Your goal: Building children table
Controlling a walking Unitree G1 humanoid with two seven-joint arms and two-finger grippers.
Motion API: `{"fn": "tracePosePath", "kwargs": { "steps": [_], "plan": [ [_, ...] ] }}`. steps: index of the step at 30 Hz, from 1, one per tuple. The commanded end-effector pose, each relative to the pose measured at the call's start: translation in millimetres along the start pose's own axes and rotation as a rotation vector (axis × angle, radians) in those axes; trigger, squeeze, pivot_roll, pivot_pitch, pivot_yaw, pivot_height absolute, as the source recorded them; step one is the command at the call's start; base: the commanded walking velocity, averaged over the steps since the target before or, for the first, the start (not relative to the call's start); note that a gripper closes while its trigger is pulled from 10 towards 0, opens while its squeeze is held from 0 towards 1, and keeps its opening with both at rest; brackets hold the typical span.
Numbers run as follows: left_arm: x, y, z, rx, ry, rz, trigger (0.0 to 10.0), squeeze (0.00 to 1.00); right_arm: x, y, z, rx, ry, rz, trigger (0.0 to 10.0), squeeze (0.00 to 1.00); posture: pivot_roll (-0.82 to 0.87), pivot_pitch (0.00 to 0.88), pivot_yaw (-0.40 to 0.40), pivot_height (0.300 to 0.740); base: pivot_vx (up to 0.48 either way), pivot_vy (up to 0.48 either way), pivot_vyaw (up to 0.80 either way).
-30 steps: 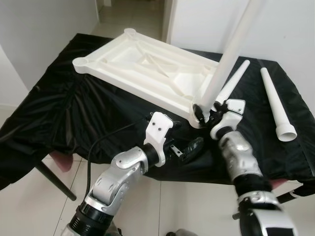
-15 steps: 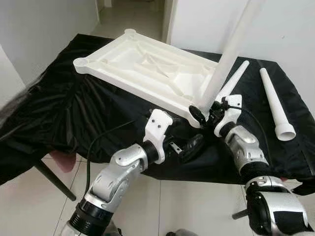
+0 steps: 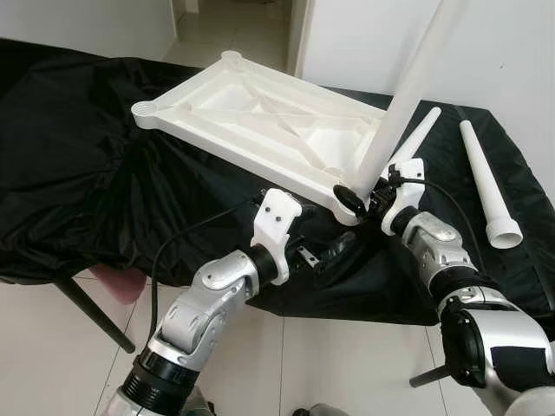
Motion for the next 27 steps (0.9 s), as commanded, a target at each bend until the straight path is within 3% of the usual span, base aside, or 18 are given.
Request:
{"fn": "tracePosePath", "kwargs": {
  "steps": [1,2,5,7,8,9,13,14,15,16,22,27],
  "plan": [
    [1,-0.8,-3.3,-0.023,0.002,-0.003,10.0,0.00,-8,-0.8,1.9,0.022,-0.010,0.048,2.7,0.00,0.08,0.015,-0.057,0.740,0.000,0.000,0.00],
    [0,-0.9,-3.7,-0.023,0.000,-0.003,10.0,0.00,-12,-2.5,1.2,0.021,-0.002,0.061,3.6,0.00,0.08,0.015,-0.057,0.740,0.000,0.000,0.00],
    [0,-0.8,-4.4,-0.025,-0.002,-0.002,10.0,0.00,-16,-4.8,-0.3,0.022,0.006,0.074,3.3,0.00,0.08,0.019,-0.056,0.740,0.000,0.000,0.00],
    [0,-0.8,-5.2,-0.027,-0.002,-0.002,10.0,0.00,-19,-6.8,-2.0,0.019,0.012,0.080,2.3,0.00,0.08,0.022,-0.055,0.740,0.000,0.000,0.00],
    [0,-0.8,-5.2,-0.027,-0.002,-0.002,10.0,0.00,-19,-6.8,-2.0,0.019,0.012,0.080,2.3,0.00,0.08,0.022,-0.055,0.740,0.000,0.000,0.00],
    [0,-0.7,-5.5,-0.028,-0.003,-0.002,10.0,0.00,-20,-7.8,-2.5,0.020,0.015,0.083,0.0,0.00,0.08,0.023,-0.056,0.740,0.000,0.000,0.00],
    [0,-1.1,-5.5,-0.028,-0.004,-0.002,10.0,0.00,-21,-8.5,-0.7,0.035,0.029,0.072,0.0,0.00,0.08,0.024,-0.056,0.740,0.000,0.000,0.00],
    [0,-1.3,-5.4,-0.028,-0.005,-0.001,10.0,0.00,-20,-8.1,0.2,0.035,0.026,0.062,4.6,0.00,0.08,0.024,-0.057,0.740,0.000,0.000,0.00],
    [0,-1.3,-5.4,-0.028,-0.005,-0.001,10.0,0.00,-20,-8.1,0.2,0.035,0.026,0.062,4.6,0.00,0.08,0.024,-0.057,0.740,0.000,0.000,0.00],
    [0,-1.5,-5.1,-0.027,-0.005,-0.001,10.0,0.00,-19,-6.6,1.5,0.026,0.021,0.050,10.0,0.00,0.08,0.024,-0.059,0.740,0.000,0.000,0.00],
    [0,-0.7,-4.9,-0.030,-0.008,-0.004,10.0,0.00,-19,2.1,11.5,-0.003,0.036,0.007,10.0,0.00,0.06,0.024,-0.054,0.740,0.000,0.000,0.00],
    [0,0.6,-6.0,-0.039,-0.006,-0.004,10.0,0.00,-17,2.4,10.6,-0.075,0.032,-0.041,10.0,0.00,0.05,0.033,-0.045,0.740,0.000,0.000,0.00]
  ]
}}
Point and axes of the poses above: a point about 5 cm out from each wrist's last joint towards the gripper, its own y axis pointing out of the wrist towards the gripper, its own x axis along the axis of the wrist's last joint, z = x × y, the point moved 5 cm from there along y, pointing out of the wrist towards the gripper, and after that the axes turned 12 degrees about y, right-handed, at the moved point
